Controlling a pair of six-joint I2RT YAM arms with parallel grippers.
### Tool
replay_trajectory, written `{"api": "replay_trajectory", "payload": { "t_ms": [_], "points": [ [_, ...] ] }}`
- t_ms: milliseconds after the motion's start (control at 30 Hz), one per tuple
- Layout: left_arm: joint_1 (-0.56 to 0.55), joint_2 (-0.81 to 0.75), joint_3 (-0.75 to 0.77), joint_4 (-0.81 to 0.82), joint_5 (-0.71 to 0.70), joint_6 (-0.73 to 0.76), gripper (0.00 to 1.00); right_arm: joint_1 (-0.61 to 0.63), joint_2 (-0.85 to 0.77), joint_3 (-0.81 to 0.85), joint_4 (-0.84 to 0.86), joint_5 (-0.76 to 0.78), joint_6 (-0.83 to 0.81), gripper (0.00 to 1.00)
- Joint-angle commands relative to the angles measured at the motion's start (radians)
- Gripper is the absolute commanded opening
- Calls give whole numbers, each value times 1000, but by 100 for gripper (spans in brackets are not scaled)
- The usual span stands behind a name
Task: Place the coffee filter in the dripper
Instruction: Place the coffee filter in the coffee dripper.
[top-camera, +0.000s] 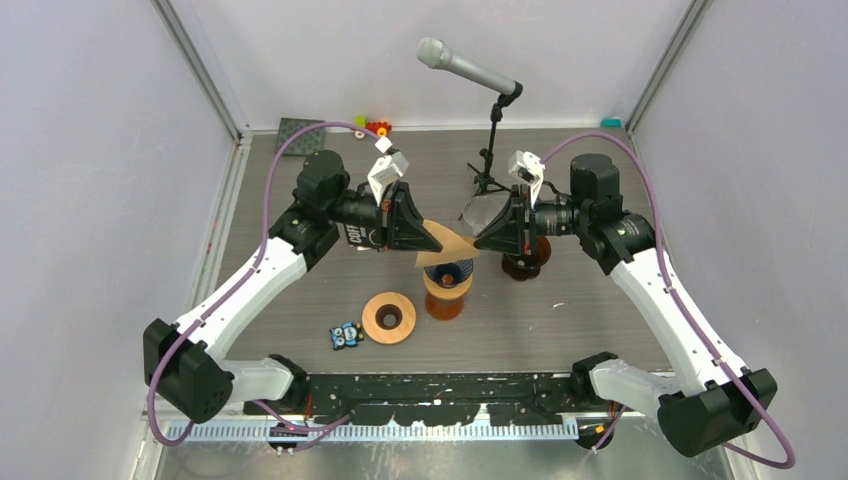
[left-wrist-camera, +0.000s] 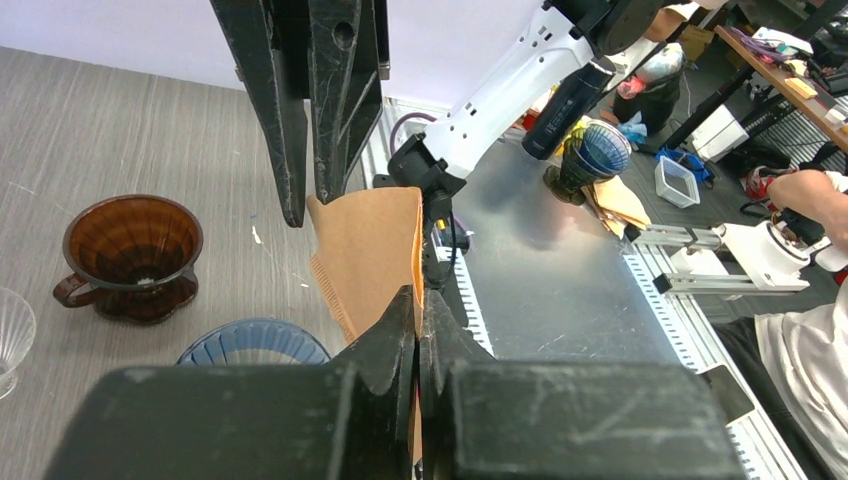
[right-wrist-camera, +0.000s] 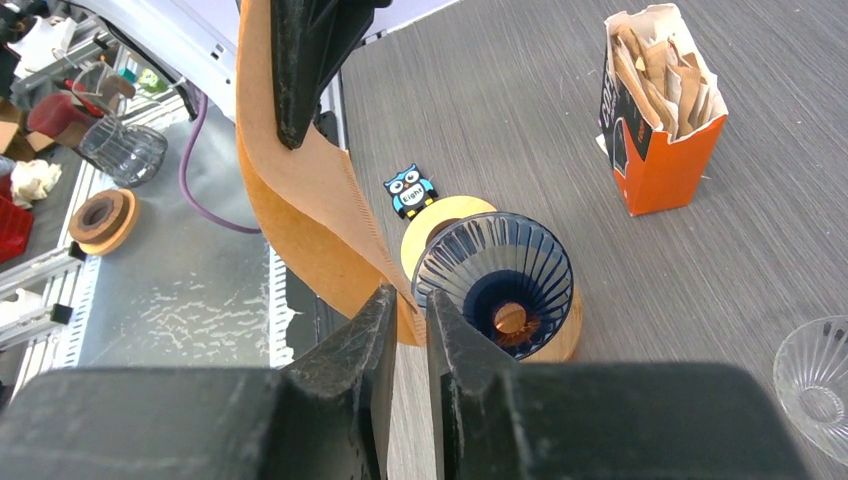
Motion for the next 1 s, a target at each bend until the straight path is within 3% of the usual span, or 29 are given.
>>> {"api": "replay_trajectory", "payload": {
  "t_ms": [0,400,967],
  "points": [
    [-4,0,3,38,24,-2,0,-3,-9,16,-3,-34,-33,22],
    [-5,31,27,38,-22,-10,0,9,-10,2,-8,-160,-45,23],
    [-21,62,46,39,-42,-15,0,63,44,6,6,-95,-29,19]
  ]
}}
